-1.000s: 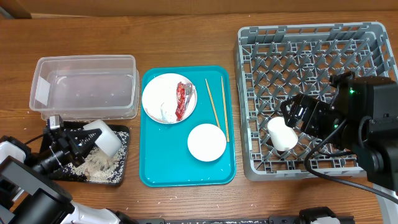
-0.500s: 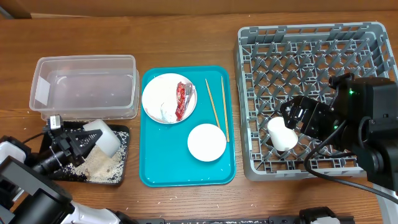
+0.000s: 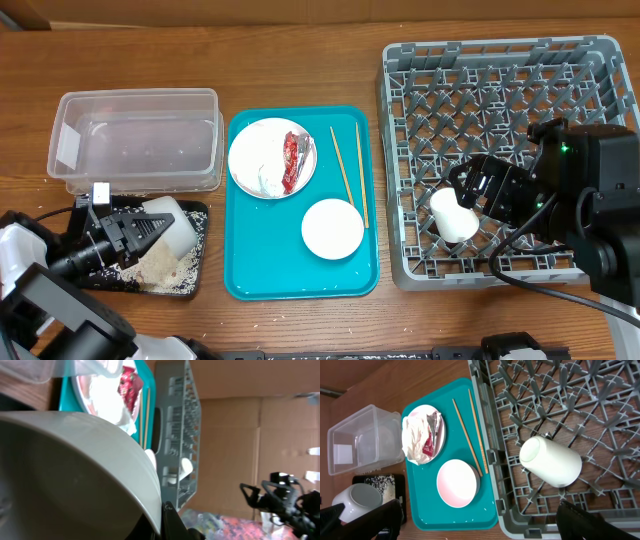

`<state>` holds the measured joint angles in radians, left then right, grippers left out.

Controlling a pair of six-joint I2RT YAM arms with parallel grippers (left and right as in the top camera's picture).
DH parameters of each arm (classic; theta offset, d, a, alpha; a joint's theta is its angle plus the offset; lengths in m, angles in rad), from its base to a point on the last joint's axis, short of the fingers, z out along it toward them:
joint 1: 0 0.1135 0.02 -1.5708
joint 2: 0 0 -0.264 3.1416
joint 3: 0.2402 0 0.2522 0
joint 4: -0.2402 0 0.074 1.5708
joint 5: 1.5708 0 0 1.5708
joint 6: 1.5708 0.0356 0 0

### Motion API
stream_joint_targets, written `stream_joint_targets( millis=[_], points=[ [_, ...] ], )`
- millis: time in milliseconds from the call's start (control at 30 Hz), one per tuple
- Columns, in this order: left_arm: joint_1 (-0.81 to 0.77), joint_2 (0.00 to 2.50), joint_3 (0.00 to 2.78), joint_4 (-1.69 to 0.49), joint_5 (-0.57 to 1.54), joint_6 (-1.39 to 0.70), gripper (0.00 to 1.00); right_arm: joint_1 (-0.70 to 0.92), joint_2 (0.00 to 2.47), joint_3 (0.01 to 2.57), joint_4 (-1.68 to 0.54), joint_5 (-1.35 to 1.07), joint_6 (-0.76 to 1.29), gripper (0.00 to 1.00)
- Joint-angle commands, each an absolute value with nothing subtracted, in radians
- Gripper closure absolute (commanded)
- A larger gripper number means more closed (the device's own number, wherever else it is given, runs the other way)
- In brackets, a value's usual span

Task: Sort waste into correct bins and load items into the dishwasher
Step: 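Tip the rice out of the bowl onto the black tray, then set the emptied bowl back on the teal tray with left gripper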

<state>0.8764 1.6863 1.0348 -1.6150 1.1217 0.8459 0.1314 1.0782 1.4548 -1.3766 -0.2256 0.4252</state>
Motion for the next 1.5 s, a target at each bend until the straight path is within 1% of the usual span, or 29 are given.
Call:
stream_joint_targets(
  millis=[0, 67, 100, 133, 167, 233, 300, 333, 367, 400, 467, 500, 533, 567, 633, 667, 700, 767, 867, 900, 967, 1067, 1133, 1233, 1267, 1367, 1400, 1467],
  points=[
    [0.863, 1.597, 1.049, -1.648, 1.07, 0.822, 0.96, 0.128, 1.076, 1.479, -1.376, -0.23, 0.423, 0.0],
    [0.841, 1.546, 1.05, -1.611, 1.037, 0.762, 0.96, 0.128, 1.076, 1.479, -1.375, -0.23, 0.423, 0.0],
    [0.828, 1.518, 1.05, -1.56, 0.983, 0.658, 0.96, 0.128, 1.076, 1.479, -1.375, -0.23, 0.423, 0.0],
    [0.81, 1.489, 1.049, -1.529, 0.949, 0.6, 0.96, 0.128, 1.076, 1.479, -1.377, -0.23, 0.423, 0.0],
    [0.794, 1.47, 1.049, -1.505, 0.94, 0.587, 0.95, 0.128, 1.076, 1.479, -1.381, -0.23, 0.423, 0.0],
    [0.741, 1.427, 1.052, -1.446, 0.851, 0.418, 0.94, 0.128, 1.076, 1.479, -1.387, -0.23, 0.423, 0.0],
    [0.696, 1.398, 1.052, -1.391, 0.775, 0.358, 0.92, 0.128, 1.076, 1.479, -1.391, -0.229, 0.422, 0.0],
    [0.655, 1.385, 1.06, -1.394, 0.723, 0.234, 0.95, 0.128, 1.076, 1.479, -1.391, -0.23, 0.422, 0.0],
    [0.607, 1.362, 1.068, -1.407, 0.758, 0.257, 0.94, 0.128, 1.076, 1.479, -1.391, -0.229, 0.422, 0.0],
    [0.58, 1.345, 1.069, -1.366, 0.717, 0.212, 0.94, 0.128, 1.076, 1.479, -1.39, -0.229, 0.422, 0.0],
    [0.513, 1.314, 1.069, -1.318, 0.552, 0.062, 0.96, 0.128, 1.076, 1.479, -1.386, -0.229, 0.422, 0.0],
    [0.476, 1.3, 1.069, -1.318, 0.538, 0.056, 0.96, 0.128, 1.076, 1.479, -1.386, -0.229, 0.422, 0.0],
    [0.425, 1.286, 1.069, -1.321, 0.533, 0.048, 0.96, 0.128, 1.076, 1.479, -1.386, -0.229, 0.422, 0.0],
    [0.323, 1.263, 1.069, -1.319, 0.496, 0.006, 0.96, 0.128, 1.076, 1.479, -1.386, -0.229, 0.422, 0.0],
    [0.151, 1.242, 1.069, -1.3, 0.363, -0.097, 0.96, 0.128, 1.076, 1.479, -1.383, -0.229, 0.419, 0.0],
    [0.038, 1.239, 1.069, -1.286, 0.283, -0.159, 0.95, 0.128, 1.076, 1.479, -1.382, -0.227, 0.419, 0.0],
    [-0.131, 1.244, 1.066, -1.254, 0.178, -0.258, 0.94, 0.128, 1.076, 1.479, -1.378, -0.226, 0.419, 0.0],
    [-0.322, 1.262, 1.064, -1.203, 0.069, -0.371, 0.91, 0.128, 1.076, 1.479, -1.377, -0.226, 0.419, 0.0],
    [-0.578, 1.343, 1.063, -1.141, -0.168, -0.556, 0.87, 0.128, 1.076, 1.479, -1.379, -0.226, 0.42, 0.0],
    [-0.628, 1.378, 1.063, -1.119, -0.215, -0.592, 0.87, 0.128, 1.076, 1.479, -1.38, -0.226, 0.42, 0.0],
    [-0.699, 1.481, 1.063, -1.06, -0.228, -0.6, 0.87, 0.128, 1.076, 1.479, -1.38, -0.226, 0.419, 0.0],
    [-0.715, 1.581, 1.063, -1.061, -0.215, -0.651, 0.87, 0.128, 1.076, 1.479, -1.38, -0.226, 0.419, 0.0],
    [-0.715, 1.584, 1.065, -1.067, -0.208, -0.661, 0.83, 0.128, 1.076, 1.479, -1.38, -0.226, 0.419, 0.0],
    [-0.714, 1.539, 1.133, -1.149, -0.18, -0.67, 0.74, 0.128, 1.076, 1.479, -1.379, -0.226, 0.419, 0.0],
    [-0.711, 1.507, 1.187, -1.192, -0.194, -0.668, 0.6, 0.128, 1.076, 1.479, -1.378, -0.226, 0.419, 0.0],
    [-0.68, 1.448, 1.279, -1.219, -0.242, -0.637, 0.32, 0.128, 1.076, 1.478, -1.378, -0.226, 0.419, 0.0],
    [-0.633, 1.424, 1.304, -1.186, -0.263, -0.582, 0.27, 0.128, 1.076, 1.479, -1.378, -0.226, 0.419, 0.0],
    [-0.561, 1.427, 1.304, -1.131, -0.259, -0.534, 0.28, 0.128, 1.076, 1.479, -1.378, -0.226, 0.419, 0.0]
  ],
)
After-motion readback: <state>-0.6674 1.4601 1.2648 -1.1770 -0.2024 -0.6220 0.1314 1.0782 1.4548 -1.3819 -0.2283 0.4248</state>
